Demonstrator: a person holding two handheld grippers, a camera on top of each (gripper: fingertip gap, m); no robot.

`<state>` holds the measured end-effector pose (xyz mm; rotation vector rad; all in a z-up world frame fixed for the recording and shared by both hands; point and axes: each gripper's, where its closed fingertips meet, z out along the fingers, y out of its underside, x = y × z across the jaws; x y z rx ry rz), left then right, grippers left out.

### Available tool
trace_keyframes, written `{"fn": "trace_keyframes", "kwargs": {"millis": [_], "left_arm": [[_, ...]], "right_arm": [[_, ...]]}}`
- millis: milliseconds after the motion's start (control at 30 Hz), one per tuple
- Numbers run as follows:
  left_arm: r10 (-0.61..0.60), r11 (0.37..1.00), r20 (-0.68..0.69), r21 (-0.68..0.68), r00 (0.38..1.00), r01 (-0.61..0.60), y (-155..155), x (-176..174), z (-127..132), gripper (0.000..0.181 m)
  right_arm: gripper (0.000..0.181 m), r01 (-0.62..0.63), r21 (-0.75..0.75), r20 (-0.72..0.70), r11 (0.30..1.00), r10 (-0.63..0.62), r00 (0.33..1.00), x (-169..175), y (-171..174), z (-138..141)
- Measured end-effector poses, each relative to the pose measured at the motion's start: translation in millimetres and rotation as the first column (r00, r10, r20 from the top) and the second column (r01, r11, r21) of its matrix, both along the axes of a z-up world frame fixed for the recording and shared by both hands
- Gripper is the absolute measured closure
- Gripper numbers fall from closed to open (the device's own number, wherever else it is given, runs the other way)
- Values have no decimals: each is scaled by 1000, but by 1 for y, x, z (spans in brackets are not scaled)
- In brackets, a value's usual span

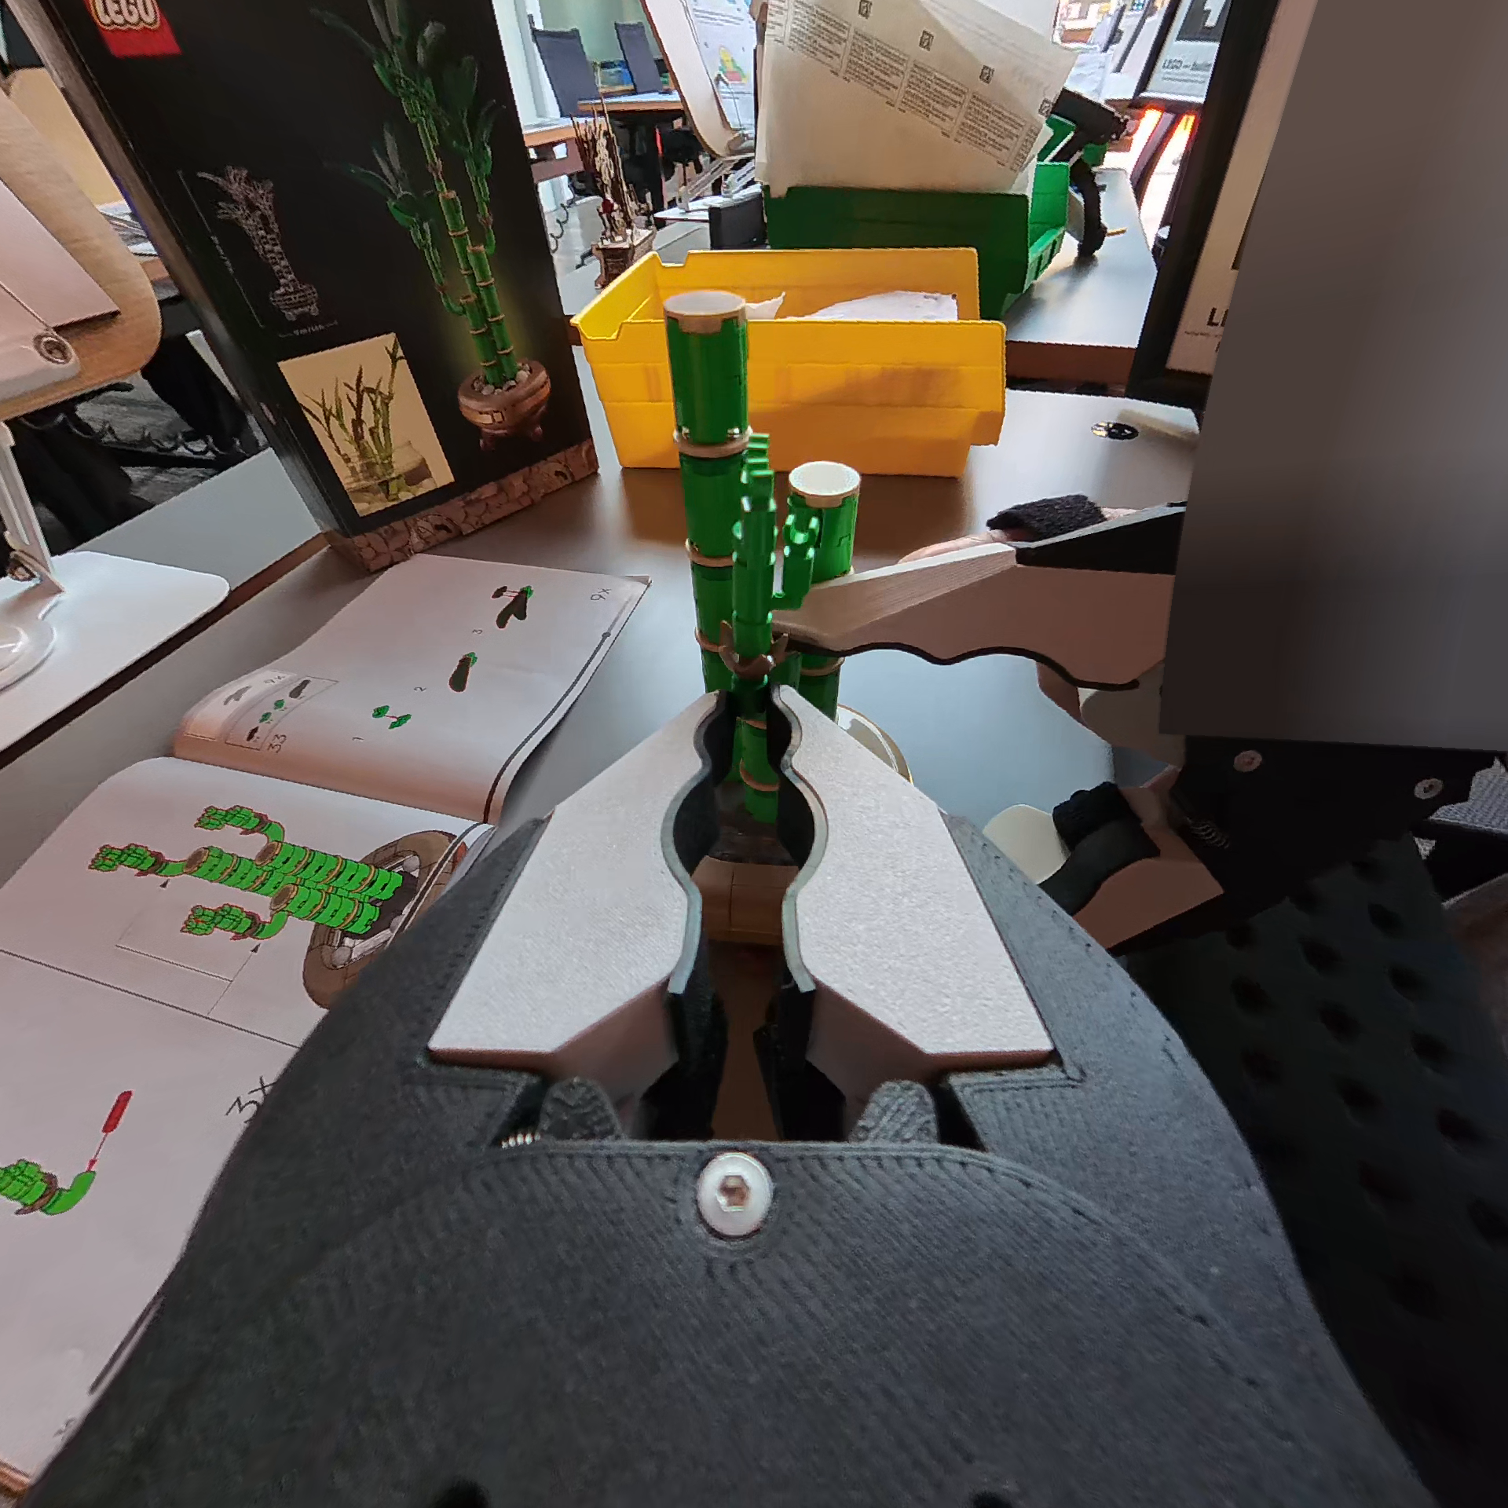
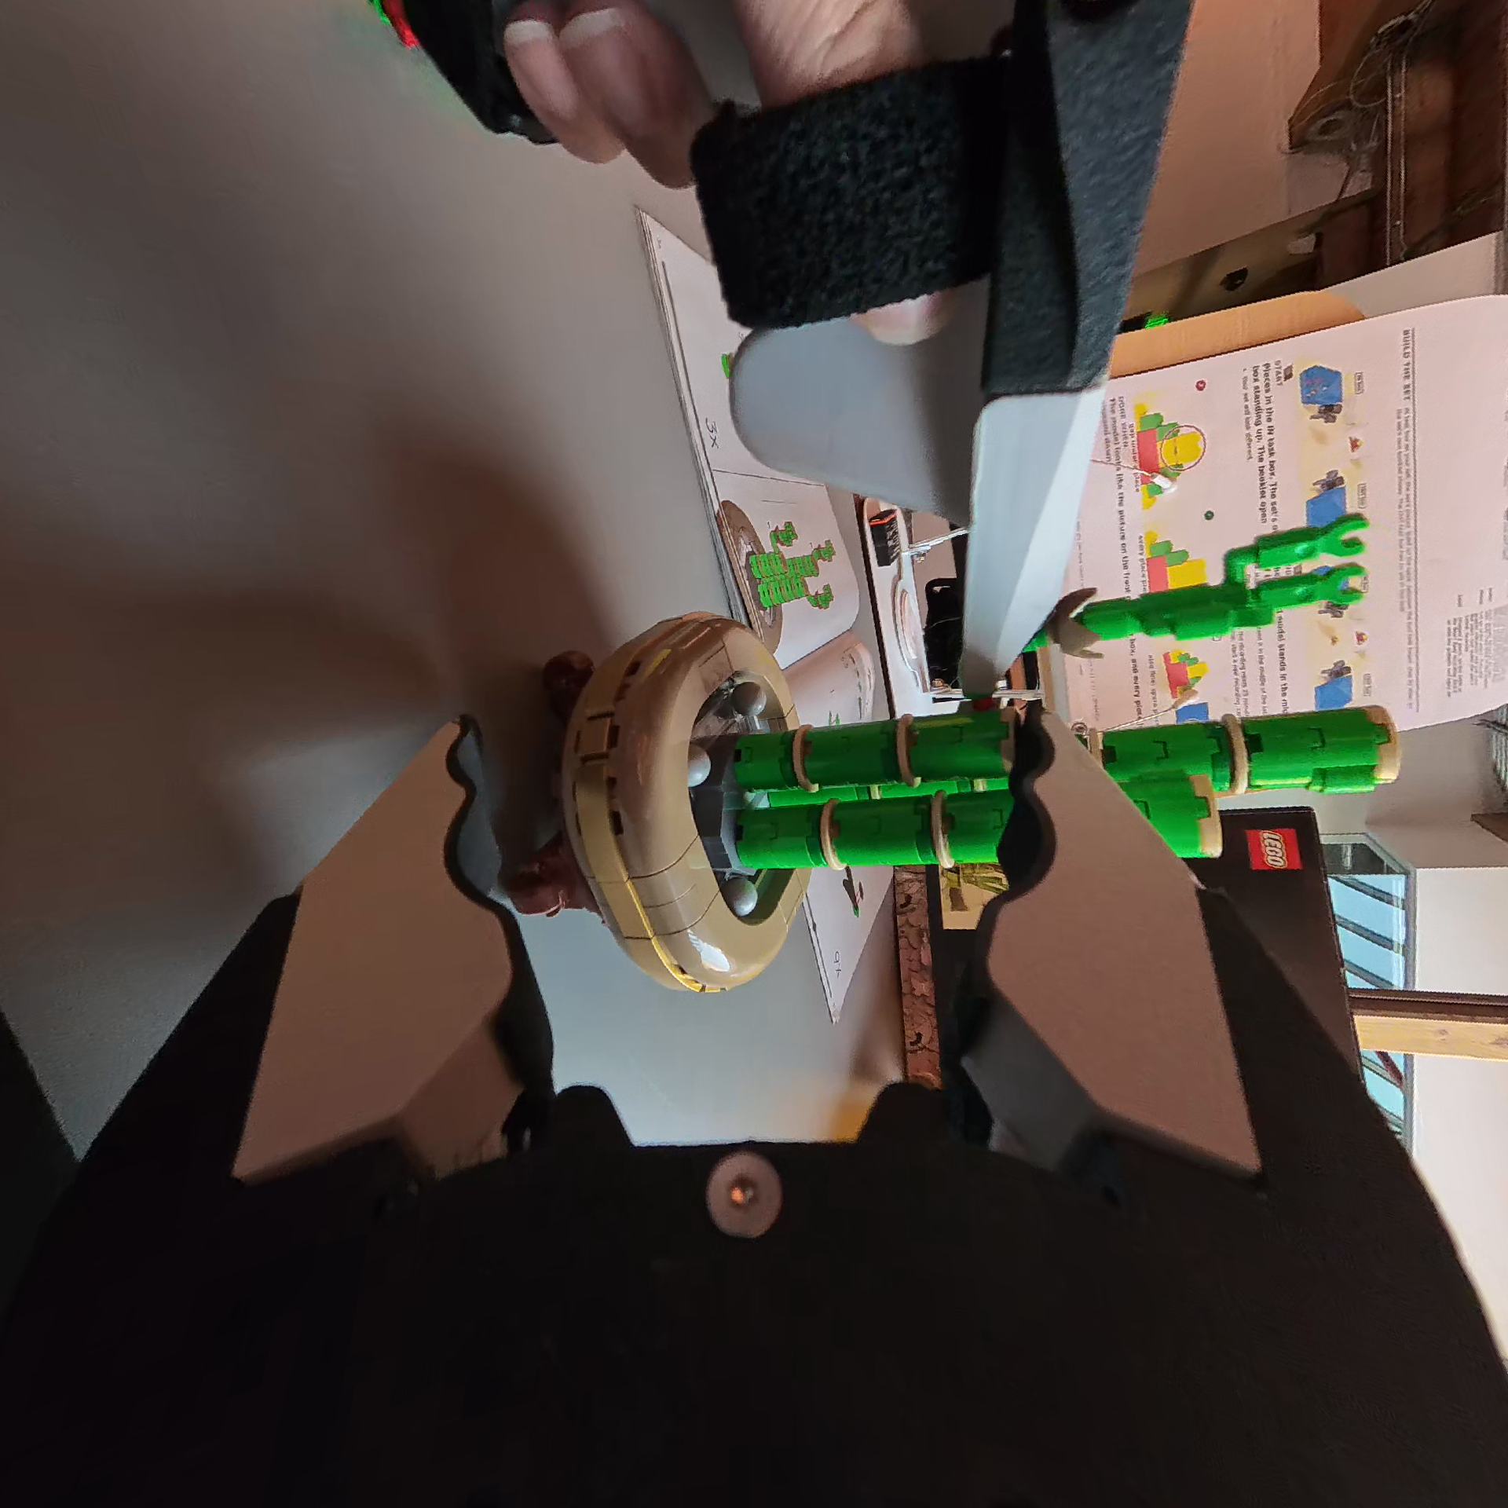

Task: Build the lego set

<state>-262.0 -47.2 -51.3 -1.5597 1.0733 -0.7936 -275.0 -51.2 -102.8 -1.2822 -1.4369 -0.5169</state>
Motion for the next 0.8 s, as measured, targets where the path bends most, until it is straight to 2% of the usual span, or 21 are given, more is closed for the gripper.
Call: {"fn": "trace_keyframes", "kwargs": {"millis": [233, 567, 800], "left_arm": [[48, 998, -31, 41, 998, -46, 0, 1, 0, 174], [-16, 999, -17, -40, 1000, 16, 1, 1, 0, 174], [35, 999, -53, 15, 998, -34, 1, 1, -1, 174]], "right_arm": [[52, -3, -13, -3, 1000, 3, 1000, 0, -2, -1], [52, -11, -30, -8, 999, 10, 1000, -1, -3, -1], [52, -11, -37, -13, 999, 10, 1000, -1, -3, 0]]}}
